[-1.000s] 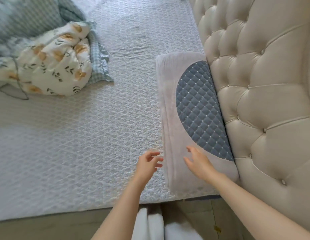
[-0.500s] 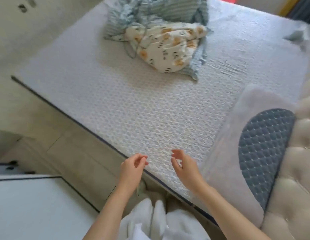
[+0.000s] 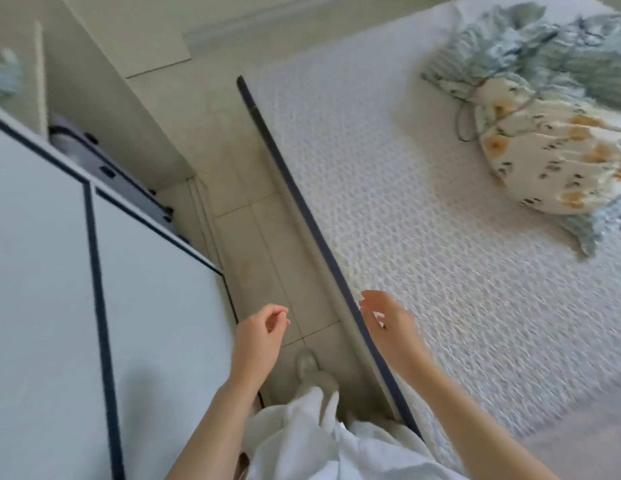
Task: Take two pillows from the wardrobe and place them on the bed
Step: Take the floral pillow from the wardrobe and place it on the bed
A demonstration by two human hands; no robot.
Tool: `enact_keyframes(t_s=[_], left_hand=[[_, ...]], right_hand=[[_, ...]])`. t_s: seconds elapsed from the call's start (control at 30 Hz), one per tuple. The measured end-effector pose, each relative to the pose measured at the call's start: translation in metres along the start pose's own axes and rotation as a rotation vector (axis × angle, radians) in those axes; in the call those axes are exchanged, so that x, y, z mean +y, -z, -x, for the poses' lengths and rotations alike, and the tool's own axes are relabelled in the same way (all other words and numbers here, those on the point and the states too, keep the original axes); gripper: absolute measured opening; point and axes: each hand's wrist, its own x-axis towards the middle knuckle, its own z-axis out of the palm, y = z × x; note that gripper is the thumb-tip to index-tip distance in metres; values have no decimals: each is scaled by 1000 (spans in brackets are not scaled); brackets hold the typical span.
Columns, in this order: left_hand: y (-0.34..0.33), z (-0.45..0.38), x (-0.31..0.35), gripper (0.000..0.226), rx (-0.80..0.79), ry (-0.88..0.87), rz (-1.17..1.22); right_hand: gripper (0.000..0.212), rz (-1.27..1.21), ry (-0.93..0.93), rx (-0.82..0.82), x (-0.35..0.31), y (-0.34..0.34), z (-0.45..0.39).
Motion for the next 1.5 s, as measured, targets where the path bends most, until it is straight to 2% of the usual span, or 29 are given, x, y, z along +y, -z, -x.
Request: enact_keyframes(t_s=[0.1,0.2,0.6,0.9,1.1,1.3,1.5], left_hand=[[35,-41,-4,11,58,38,33],[64,-82,1,12,104,27,55],[161,-214,22,17,360,70,110],[227,-334,54,22,555,178,89],[261,-386,53,27,712,268,49],[296,-433,33,28,763,344,35],[331,-479,25,27,894,385,-5]], right_hand=[[19,-15,27,-49,-40,-26,-36],[28,-16,54,-92,-79,-46,-72],[28,-48,211,-249,-205,-86,-228],[25,61,394,-442,-316,-94,-382],[27,161,584,-560,-392,-120,-459],[29,245,749,-698,-454,-168,-511],[25,301,965,-743,-539,-230,-552]])
